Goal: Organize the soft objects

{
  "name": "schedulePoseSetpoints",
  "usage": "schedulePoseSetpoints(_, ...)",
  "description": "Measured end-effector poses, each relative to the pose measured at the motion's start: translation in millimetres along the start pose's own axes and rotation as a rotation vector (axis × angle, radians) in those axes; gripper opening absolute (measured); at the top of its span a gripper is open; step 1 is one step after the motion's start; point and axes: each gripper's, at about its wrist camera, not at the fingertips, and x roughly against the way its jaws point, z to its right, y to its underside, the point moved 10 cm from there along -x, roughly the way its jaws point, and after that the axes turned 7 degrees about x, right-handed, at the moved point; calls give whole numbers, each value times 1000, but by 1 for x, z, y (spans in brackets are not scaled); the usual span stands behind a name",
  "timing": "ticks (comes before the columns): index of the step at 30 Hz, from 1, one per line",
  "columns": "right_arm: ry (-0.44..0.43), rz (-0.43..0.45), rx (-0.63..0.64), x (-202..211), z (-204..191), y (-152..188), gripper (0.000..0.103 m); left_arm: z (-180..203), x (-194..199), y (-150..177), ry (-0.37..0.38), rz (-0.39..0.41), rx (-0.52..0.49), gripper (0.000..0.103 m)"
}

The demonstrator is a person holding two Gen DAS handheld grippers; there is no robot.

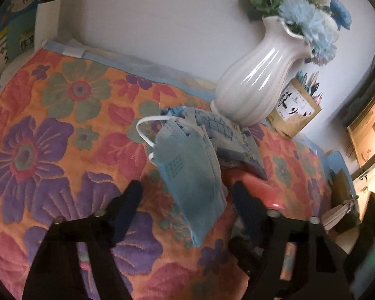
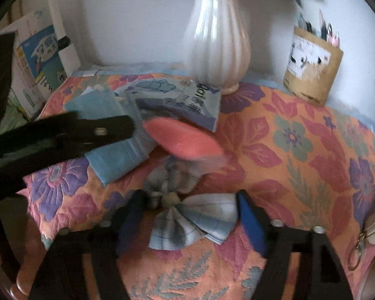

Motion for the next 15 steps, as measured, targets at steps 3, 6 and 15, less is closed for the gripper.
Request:
schedulePoseSetpoints(3, -8, 25, 44, 4, -8, -1, 36, 5, -4, 2, 32, -21, -14, 19)
schedulePoseSetpoints(6, -28, 35, 59, 6, -14, 0, 25, 11, 4, 5, 44, -7, -34, 11)
schedulePoseSetpoints(15, -180, 70, 50, 45, -29, 37, 23, -4, 62, 45, 88, -57, -82, 10)
